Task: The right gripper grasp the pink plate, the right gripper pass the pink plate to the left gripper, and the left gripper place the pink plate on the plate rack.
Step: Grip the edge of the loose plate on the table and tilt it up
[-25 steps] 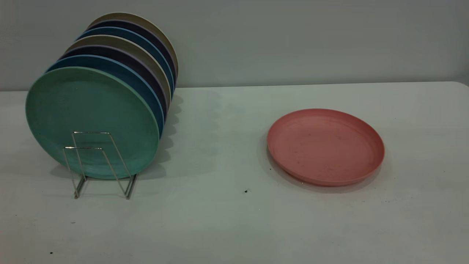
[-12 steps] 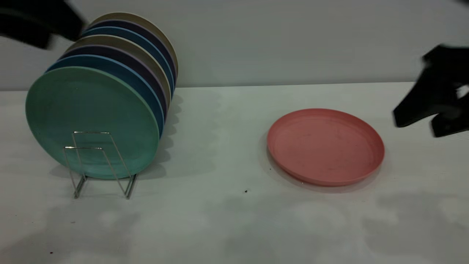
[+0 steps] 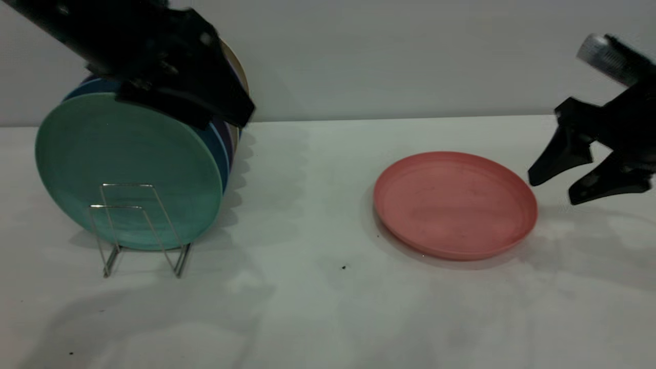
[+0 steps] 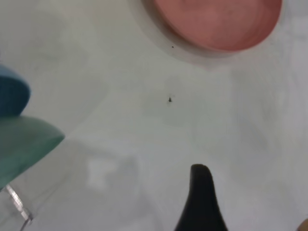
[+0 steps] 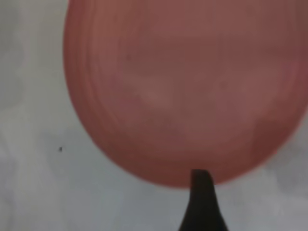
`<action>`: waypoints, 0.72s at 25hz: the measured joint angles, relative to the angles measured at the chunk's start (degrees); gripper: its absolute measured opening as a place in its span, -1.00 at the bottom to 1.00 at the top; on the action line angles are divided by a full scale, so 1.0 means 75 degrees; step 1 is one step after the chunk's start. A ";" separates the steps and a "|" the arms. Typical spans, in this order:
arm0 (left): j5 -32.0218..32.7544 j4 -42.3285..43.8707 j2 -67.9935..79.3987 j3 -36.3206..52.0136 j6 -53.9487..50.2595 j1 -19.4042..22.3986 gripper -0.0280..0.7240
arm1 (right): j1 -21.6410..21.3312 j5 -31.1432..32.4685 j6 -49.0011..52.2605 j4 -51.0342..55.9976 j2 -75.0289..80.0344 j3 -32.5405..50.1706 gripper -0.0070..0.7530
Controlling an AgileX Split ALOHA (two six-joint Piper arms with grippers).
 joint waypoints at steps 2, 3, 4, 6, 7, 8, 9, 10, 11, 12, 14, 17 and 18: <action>-0.0136 -0.0180 0.0130 -0.0015 0.0000 -0.0072 0.65 | 0.0000 0.0073 -0.0034 0.0031 0.0408 -0.0401 0.55; -0.0175 -0.0242 0.0165 -0.0015 0.0000 -0.0089 0.65 | -0.0008 0.0082 -0.0034 0.0040 0.0616 -0.0584 0.55; -0.0204 -0.0273 0.0180 -0.0015 0.0000 -0.0111 0.65 | -0.0032 0.0102 -0.0052 0.0039 0.0787 -0.0735 0.55; -0.0205 -0.0304 0.0188 -0.0015 0.0000 -0.0117 0.65 | -0.0114 0.0143 -0.0060 0.0018 0.1173 -0.1060 0.55; -0.0205 -0.0304 0.0188 -0.0015 0.0000 -0.0117 0.65 | -0.0164 0.0193 -0.0060 0.0018 0.1315 -0.1219 0.55; -0.0205 -0.0304 0.0196 -0.0015 0.0000 -0.0117 0.65 | -0.0248 0.0253 -0.0053 0.0011 0.1467 -0.1368 0.55; -0.0205 -0.0308 0.0196 -0.0015 0.0000 -0.0117 0.65 | -0.0318 0.0293 -0.0053 0.0003 0.1608 -0.1513 0.55; -0.0198 -0.0308 0.0202 -0.0015 0.0000 -0.0117 0.65 | -0.0360 0.0335 -0.0053 0.0003 0.1735 -0.1640 0.55; -0.0198 -0.0308 0.0202 -0.0015 0.0000 -0.0117 0.65 | -0.0403 0.0375 -0.0053 0.0003 0.1827 -0.1729 0.55; -0.0204 -0.0314 0.0202 -0.0015 0.0000 -0.0117 0.65 | -0.0426 0.0418 -0.0053 0.0003 0.1927 -0.1817 0.55; -0.0204 -0.0314 0.0202 -0.0015 0.0000 -0.0117 0.65 | -0.0426 0.0551 -0.0092 0.0053 0.2123 -0.1951 0.55; -0.0220 -0.0314 0.0202 -0.0015 0.0000 -0.0117 0.65 | -0.0426 0.0852 -0.0204 0.0250 0.2436 -0.2121 0.53; -0.0220 -0.0314 0.0202 -0.0015 0.0000 -0.0117 0.65 | -0.0426 0.0983 -0.0252 0.0340 0.2502 -0.2148 0.48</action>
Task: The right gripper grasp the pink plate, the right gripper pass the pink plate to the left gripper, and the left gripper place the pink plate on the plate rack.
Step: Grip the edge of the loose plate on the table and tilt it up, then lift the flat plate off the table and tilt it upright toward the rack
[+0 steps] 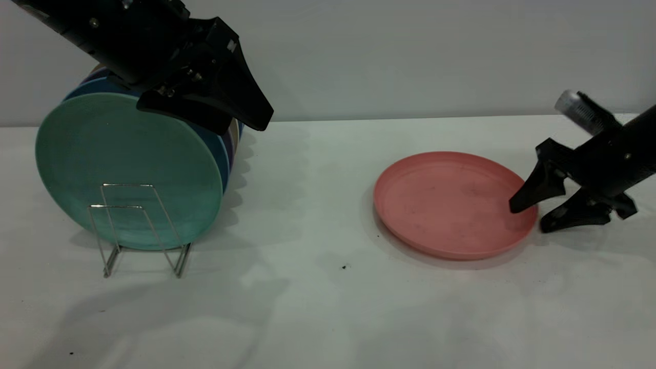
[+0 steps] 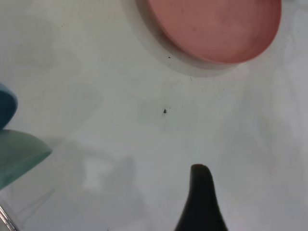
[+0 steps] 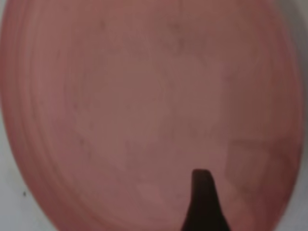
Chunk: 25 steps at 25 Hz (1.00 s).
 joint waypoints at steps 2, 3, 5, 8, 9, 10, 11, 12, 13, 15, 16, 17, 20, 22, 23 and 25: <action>-0.0029 0.0000 0.0000 0.0000 0.0002 0.0000 0.65 | 0.0000 0.0071 -0.0033 0.0076 0.0080 -0.0048 0.31; -0.0065 -0.0009 0.0000 0.0000 0.0010 0.0000 0.65 | 0.0000 0.0080 -0.0040 0.0083 0.0105 -0.0064 0.16; -0.0172 -0.0025 0.0000 0.0000 0.0010 0.0000 0.65 | 0.0000 0.0088 -0.0084 0.0083 0.0163 -0.0064 -0.22; -0.0431 -0.0177 0.0015 0.0000 -0.0009 0.0000 0.65 | 0.0000 0.0082 -0.0313 0.0132 0.0213 -0.0064 -0.81; -0.0520 -0.0279 0.0047 -0.0002 -0.0068 0.0000 0.65 | 0.0014 0.0109 -0.0531 0.0195 0.0213 -0.0064 -0.88; -0.0602 -0.0426 0.0092 -0.0002 -0.0124 0.0000 0.65 | 0.0032 0.0186 -0.0816 0.0253 0.0213 -0.0064 -0.93; -0.0636 -0.0581 0.0143 -0.0002 -0.0193 0.0000 0.65 | 0.0078 0.0313 -0.1120 0.0309 0.0213 -0.0070 -0.94; -0.0654 -0.0715 0.0204 -0.0002 -0.0230 0.0000 0.65 | 0.0136 0.0461 -0.1354 0.0376 0.0213 -0.0070 -0.94; -0.0660 -0.0806 0.0267 -0.0009 -0.0238 0.0000 0.65 | 0.0194 0.0676 -0.1580 0.0486 0.0213 -0.0070 -0.94; -0.0660 -0.0918 0.0380 -0.0065 -0.0238 0.0000 0.65 | 0.0300 0.1162 -0.1914 0.0726 0.0213 -0.0070 -0.94; -0.0672 -0.0927 0.0412 -0.0110 -0.0238 0.0000 0.65 | 0.0362 0.1438 -0.2066 0.0891 0.0213 -0.0070 -0.94; -0.0689 -0.0943 0.0451 -0.0150 -0.0238 0.0000 0.65 | 0.0392 0.1652 -0.2170 0.0975 0.0213 -0.0070 -0.94; -0.0698 -0.0981 0.0548 -0.0276 -0.0238 0.0000 0.65 | 0.0527 0.2250 -0.2424 0.1254 0.0195 -0.0070 -0.94; -0.0698 -0.1041 0.0645 -0.0312 -0.0238 0.0000 0.65 | 0.0618 0.2415 -0.2513 0.1361 0.0124 -0.0070 -0.94; -0.0698 -0.1076 0.0704 -0.0313 -0.0238 0.0000 0.65 | 0.0679 0.2466 -0.2536 0.1431 0.0076 -0.0070 -0.94; -0.0644 -0.1149 0.0846 -0.0337 -0.0238 0.0000 0.65 | 0.0788 0.2587 -0.2578 0.1570 0.0005 -0.0070 -0.94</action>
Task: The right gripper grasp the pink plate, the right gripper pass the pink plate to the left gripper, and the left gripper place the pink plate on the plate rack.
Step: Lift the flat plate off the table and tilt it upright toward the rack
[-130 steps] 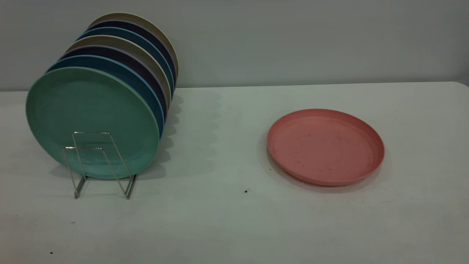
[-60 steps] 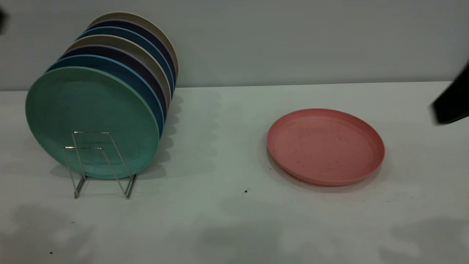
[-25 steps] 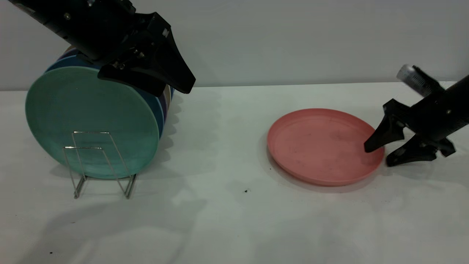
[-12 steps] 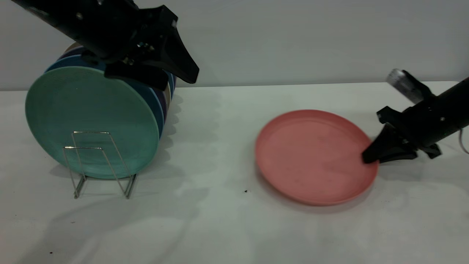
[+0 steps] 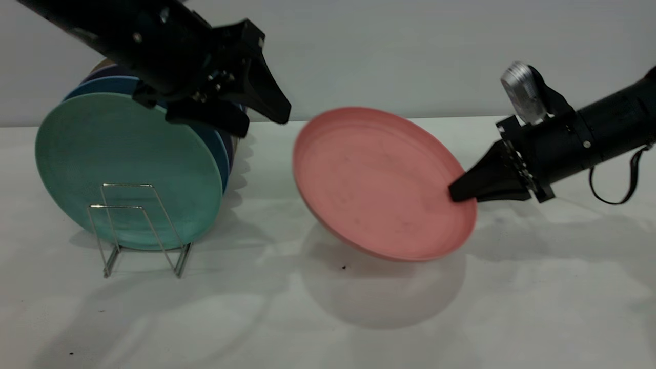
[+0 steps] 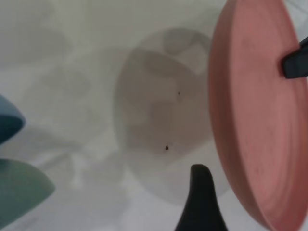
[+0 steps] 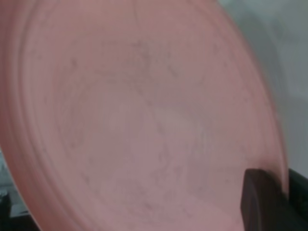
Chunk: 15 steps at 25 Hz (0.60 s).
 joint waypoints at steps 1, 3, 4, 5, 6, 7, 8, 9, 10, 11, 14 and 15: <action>0.0021 -0.0035 0.0071 -0.0016 0.0000 -0.0010 0.65 | 0.0071 0.0085 0.0000 0.0054 -0.0030 0.0000 -0.94; -0.0006 -0.0103 0.0164 -0.0050 0.0000 -0.0065 0.65 | 0.0214 0.0187 -0.0029 0.0083 -0.0094 0.0000 -0.94; -0.0006 -0.0158 0.0190 -0.0059 0.0020 -0.0109 0.65 | 0.0300 0.0218 -0.0043 0.0083 -0.0122 0.0000 -0.94; -0.0032 -0.0199 0.0230 -0.0079 0.0074 -0.0159 0.65 | 0.0386 0.0226 -0.0050 0.0089 -0.0152 0.0000 -0.94; -0.0086 -0.0243 0.0272 -0.0095 0.0138 -0.0207 0.65 | 0.0454 0.0237 -0.0050 0.0097 -0.0159 0.0000 -0.94; -0.0165 -0.0293 0.0308 -0.0112 0.0195 -0.0259 0.65 | 0.0530 0.0262 -0.0050 0.0097 -0.0184 0.0000 -0.94; -0.0203 -0.0351 0.0357 -0.0112 0.0233 -0.0304 0.65 | 0.0595 0.0264 -0.0057 0.0090 -0.0207 0.0000 -0.94; -0.0244 -0.0372 0.0400 -0.0113 0.0241 -0.0352 0.64 | 0.0644 0.0271 -0.0067 0.0083 -0.0240 0.0000 -0.94; -0.0268 -0.0391 0.0457 -0.0113 0.0260 -0.0378 0.61 | 0.0660 0.0279 -0.0124 0.0090 -0.0268 0.0000 -0.94; -0.0274 -0.0398 0.0501 -0.0113 0.0260 -0.0386 0.58 | 0.0662 0.0318 -0.0173 0.0101 -0.0286 0.0000 -0.94; -0.0326 -0.0413 0.0575 -0.0113 0.0265 -0.0386 0.37 | 0.0662 0.0329 -0.0204 0.0094 -0.0309 0.0000 -0.94; -0.0374 -0.0422 0.0582 -0.0113 0.0265 -0.0386 0.28 | 0.0662 0.0329 -0.0204 0.0084 -0.0309 0.0000 -0.94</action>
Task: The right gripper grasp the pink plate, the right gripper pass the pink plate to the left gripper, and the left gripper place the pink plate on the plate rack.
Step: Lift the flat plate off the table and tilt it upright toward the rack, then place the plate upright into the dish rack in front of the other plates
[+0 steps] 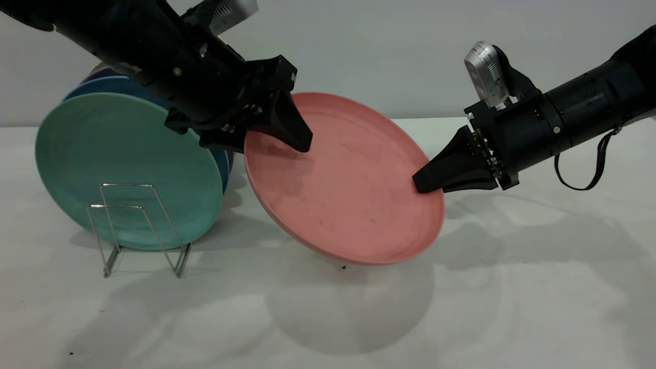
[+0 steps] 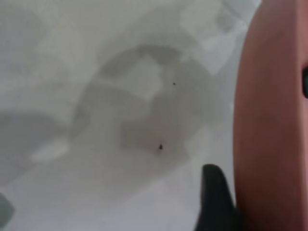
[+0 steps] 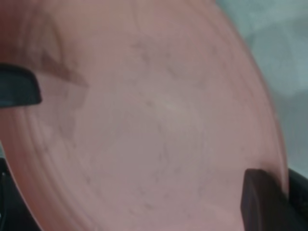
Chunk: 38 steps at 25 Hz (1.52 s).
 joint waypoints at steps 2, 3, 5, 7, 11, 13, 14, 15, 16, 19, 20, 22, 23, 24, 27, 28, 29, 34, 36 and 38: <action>-0.0106 -0.0007 0.0000 0.0000 0.0003 0.0000 0.02 | 0.0000 0.0000 -0.0023 -0.0018 0.0000 0.0000 -0.94; -0.0144 -0.0014 0.0000 0.0000 0.0009 0.0000 -0.11 | 0.0000 0.0000 -0.0023 -0.0018 0.0000 0.0000 -0.94; -0.0160 -0.0014 0.0000 0.0000 0.0009 0.0000 -0.43 | 0.0000 -0.0007 -0.0078 -0.0004 0.0000 0.0000 -0.94; -0.0242 -0.0022 0.0000 -0.0007 0.0012 0.0000 -0.68 | -0.0007 -0.0017 -0.0154 -0.0004 0.0000 0.0000 -0.92; -0.0247 -0.0049 0.0000 -0.0007 0.0301 0.0000 -0.70 | -0.0015 0.0070 -0.0182 0.0104 -0.0095 0.0000 -0.71; -0.0197 -0.0083 -0.0019 -0.0014 0.0501 0.0000 -0.70 | -0.0040 0.0156 -0.0174 0.0178 -0.0298 0.0000 -0.52; -0.0181 -0.0083 -0.0049 -0.0014 0.0593 0.0000 -0.70 | -0.0079 0.0171 -0.0174 0.0216 -0.0423 0.0000 -0.40; -0.0148 -0.0047 -0.0102 -0.0014 0.0697 0.0007 -0.70 | -0.0121 0.0174 -0.0174 0.0261 -0.0609 0.0000 -0.30; -0.0118 0.0070 -0.0164 -0.0014 0.0785 0.0016 -0.70 | -0.0172 0.0215 -0.0167 0.0333 -0.0828 0.0000 -0.18; -0.0056 0.0533 -0.0368 -0.0014 0.0894 0.0136 -0.70 | -0.0414 0.0372 -0.0114 0.0454 -0.1619 0.0000 0.10; -0.0024 0.0749 -0.0484 -0.0014 0.0910 0.0202 -0.70 | -0.0514 0.0400 -0.0106 0.0460 -0.1923 0.0000 0.17; 0.0034 0.1337 -0.0778 -0.0014 0.0992 0.0422 -0.70 | -0.0800 0.0450 -0.0106 0.0460 -0.2468 0.0000 0.23; 0.0096 0.1658 -0.0986 -0.0014 0.1059 0.0537 -0.70 | -0.0961 0.0463 -0.0097 0.0460 -0.2759 0.0000 0.24; 0.0191 0.2084 -0.1240 -0.0014 0.1139 0.0693 -0.70 | -0.1097 0.0488 -0.0053 0.0453 -0.2993 0.0000 0.25; 0.0498 0.3464 -0.2119 -0.0014 0.1802 0.1159 -0.70 | -0.1533 0.0537 0.0139 0.0373 -0.3738 0.0000 0.26; 0.0587 0.3976 -0.2387 -0.0014 0.2111 0.1324 -0.70 | -0.1654 0.0543 0.0287 0.0286 -0.3916 0.0000 0.26; 0.0622 0.4463 -0.2693 -0.0014 0.2544 0.1485 -0.70 | -0.1743 0.0560 0.0394 0.0174 -0.4113 0.0000 0.26; 0.0702 0.5527 -0.3520 -0.0014 0.4880 0.2082 -0.70 | -0.1866 0.0636 0.0985 -0.0528 -0.5024 0.0016 0.18; 0.0753 0.5583 -0.3556 -0.0014 0.5582 0.2264 -0.70 | -0.1866 0.0684 0.1402 -0.0951 -0.5440 0.0057 0.16; 0.0906 0.5612 -0.3540 -0.0006 0.6169 0.2318 -0.70 | -0.1866 0.0739 0.1969 -0.1447 -0.5973 0.0066 0.12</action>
